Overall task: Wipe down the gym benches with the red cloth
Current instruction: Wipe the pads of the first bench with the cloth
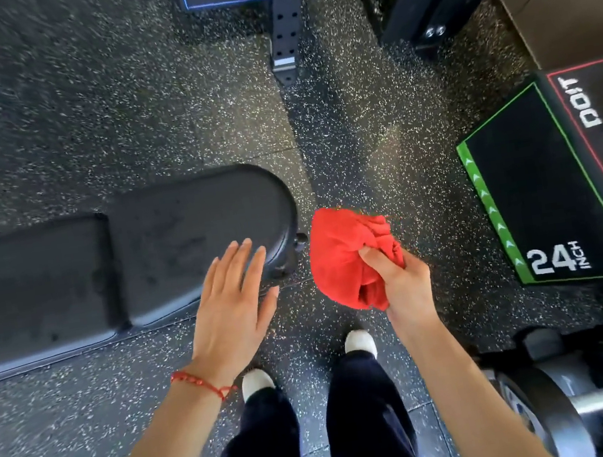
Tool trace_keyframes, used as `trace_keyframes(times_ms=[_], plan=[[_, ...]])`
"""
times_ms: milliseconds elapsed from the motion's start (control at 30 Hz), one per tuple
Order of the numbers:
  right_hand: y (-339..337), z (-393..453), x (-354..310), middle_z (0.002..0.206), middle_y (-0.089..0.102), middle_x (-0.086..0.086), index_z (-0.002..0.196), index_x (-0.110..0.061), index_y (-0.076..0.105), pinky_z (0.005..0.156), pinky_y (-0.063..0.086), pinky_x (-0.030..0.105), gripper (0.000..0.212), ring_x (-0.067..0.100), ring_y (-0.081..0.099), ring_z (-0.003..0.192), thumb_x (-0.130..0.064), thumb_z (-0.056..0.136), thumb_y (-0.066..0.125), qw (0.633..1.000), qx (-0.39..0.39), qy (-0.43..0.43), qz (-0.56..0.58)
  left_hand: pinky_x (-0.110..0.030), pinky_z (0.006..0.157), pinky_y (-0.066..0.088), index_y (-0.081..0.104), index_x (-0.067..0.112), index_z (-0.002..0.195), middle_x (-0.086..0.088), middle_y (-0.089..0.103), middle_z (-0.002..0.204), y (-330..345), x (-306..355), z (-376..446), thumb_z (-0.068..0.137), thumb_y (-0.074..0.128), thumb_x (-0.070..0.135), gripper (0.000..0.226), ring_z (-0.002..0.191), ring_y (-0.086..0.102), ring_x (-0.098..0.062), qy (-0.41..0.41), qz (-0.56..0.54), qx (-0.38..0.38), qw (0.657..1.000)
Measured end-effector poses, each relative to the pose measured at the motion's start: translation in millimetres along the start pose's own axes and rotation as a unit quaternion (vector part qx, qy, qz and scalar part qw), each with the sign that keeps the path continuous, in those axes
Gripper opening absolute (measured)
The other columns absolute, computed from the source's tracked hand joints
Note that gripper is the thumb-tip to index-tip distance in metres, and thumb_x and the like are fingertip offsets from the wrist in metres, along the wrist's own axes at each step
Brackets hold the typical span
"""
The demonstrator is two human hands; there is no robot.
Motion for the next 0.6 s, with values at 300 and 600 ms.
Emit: trace_keyframes(times_ms=[300,600], plan=[[67,32,-2,0.073,0.064,0.006,0.065,-0.016,0.067,0.067,0.045,0.038,0.010,0.023,0.057,0.073,-0.017,0.072,0.074,0.997,-0.046,0.020,-0.052,-0.046,0.107,0.030,0.044,-0.002,0.130,-0.023,0.048,0.134,4,-58,-9,0.100,0.015,0.044,0.062,0.126,0.043,-0.037,-0.075,0.002,0.001,0.997],[124,75,3,0.074,0.061,0.007,0.069,-0.015,0.064,0.066,0.041,0.039,0.010,0.022,0.053,0.074,-0.014,0.075,0.071,0.982,-0.123,0.074,-0.120,-0.042,0.108,0.026,0.047,-0.003,0.130,-0.022,0.048,0.134,26,-88,-6,0.100,0.019,0.044,0.062,0.127,0.041,-0.035,-0.155,-0.019,0.008,0.988]])
Point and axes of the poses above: each hand's wrist, its own z-axis towards the middle knuckle, its own y-axis out of the palm, x = y × z, the point moved 4 cm from there along z, towards the middle knuckle
